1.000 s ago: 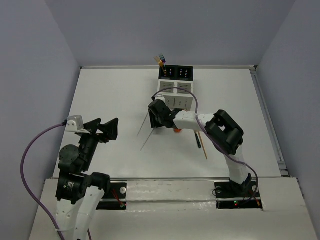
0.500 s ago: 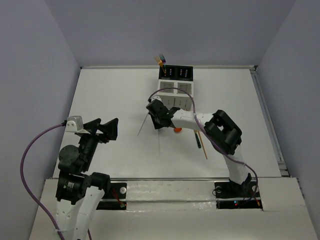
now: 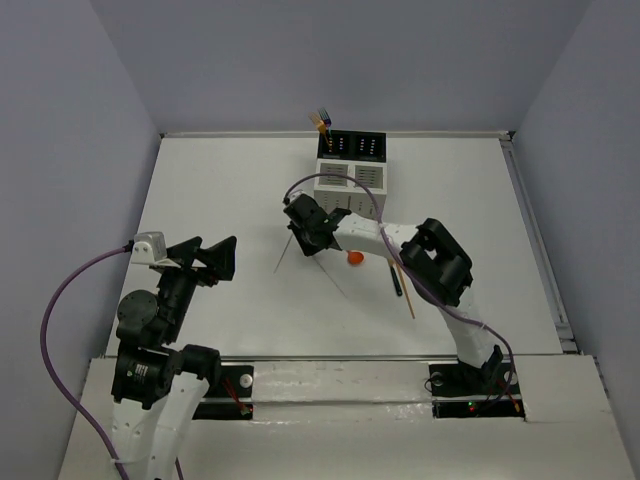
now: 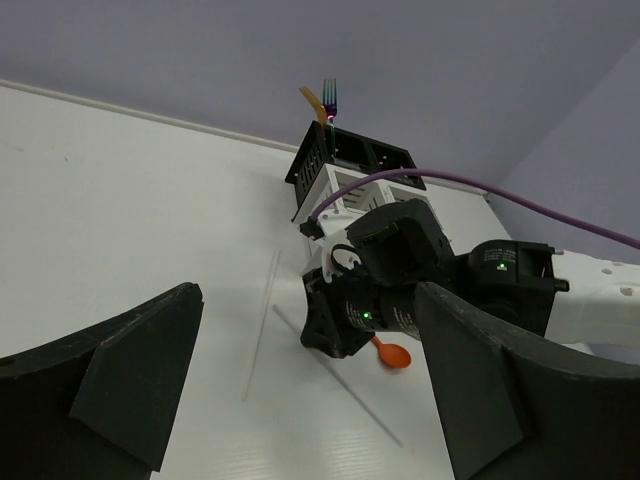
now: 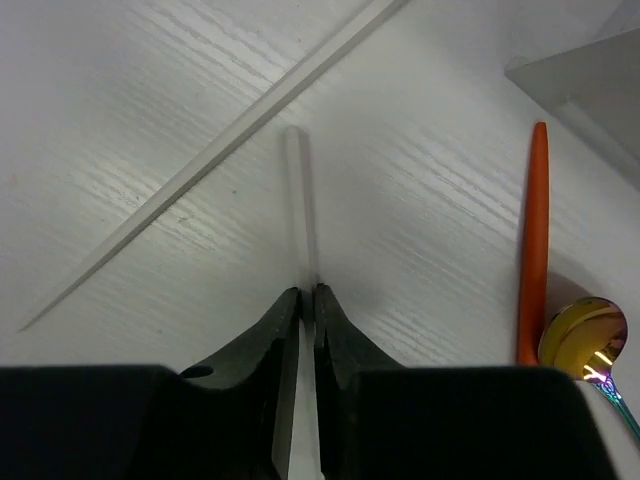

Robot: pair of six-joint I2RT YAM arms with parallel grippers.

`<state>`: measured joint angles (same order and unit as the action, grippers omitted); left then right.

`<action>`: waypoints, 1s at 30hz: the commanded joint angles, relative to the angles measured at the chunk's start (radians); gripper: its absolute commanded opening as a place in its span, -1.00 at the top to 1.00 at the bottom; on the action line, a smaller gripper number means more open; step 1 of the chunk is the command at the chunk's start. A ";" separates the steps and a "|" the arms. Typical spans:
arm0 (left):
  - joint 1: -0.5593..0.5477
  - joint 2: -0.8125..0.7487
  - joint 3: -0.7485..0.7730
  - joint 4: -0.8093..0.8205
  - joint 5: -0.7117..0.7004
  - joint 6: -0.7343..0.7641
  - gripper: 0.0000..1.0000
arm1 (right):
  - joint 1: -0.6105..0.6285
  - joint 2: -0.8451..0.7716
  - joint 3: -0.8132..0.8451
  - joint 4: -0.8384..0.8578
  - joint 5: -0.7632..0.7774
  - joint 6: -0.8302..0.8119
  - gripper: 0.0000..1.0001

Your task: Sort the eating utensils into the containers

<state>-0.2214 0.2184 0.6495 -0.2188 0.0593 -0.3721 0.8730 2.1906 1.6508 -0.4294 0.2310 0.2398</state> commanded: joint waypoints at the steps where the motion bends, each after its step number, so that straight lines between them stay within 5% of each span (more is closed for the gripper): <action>1: -0.004 -0.002 0.009 0.048 0.005 0.006 -0.98 | 0.011 0.054 -0.031 -0.101 -0.019 -0.013 0.84; 8: -0.004 -0.002 0.009 0.049 0.005 0.007 -0.98 | 0.011 -0.104 -0.111 -0.003 0.010 0.004 0.86; 20: -0.004 -0.002 0.009 0.047 0.002 0.007 -0.98 | -0.084 -0.576 -0.305 0.546 0.056 -0.016 0.86; 30: -0.004 0.016 0.009 0.047 0.004 0.012 -0.98 | -0.319 -0.528 -0.260 0.942 0.041 -0.053 0.86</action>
<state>-0.2214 0.2195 0.6491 -0.2192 0.0593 -0.3717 0.5873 1.5669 1.3396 0.3336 0.2630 0.2260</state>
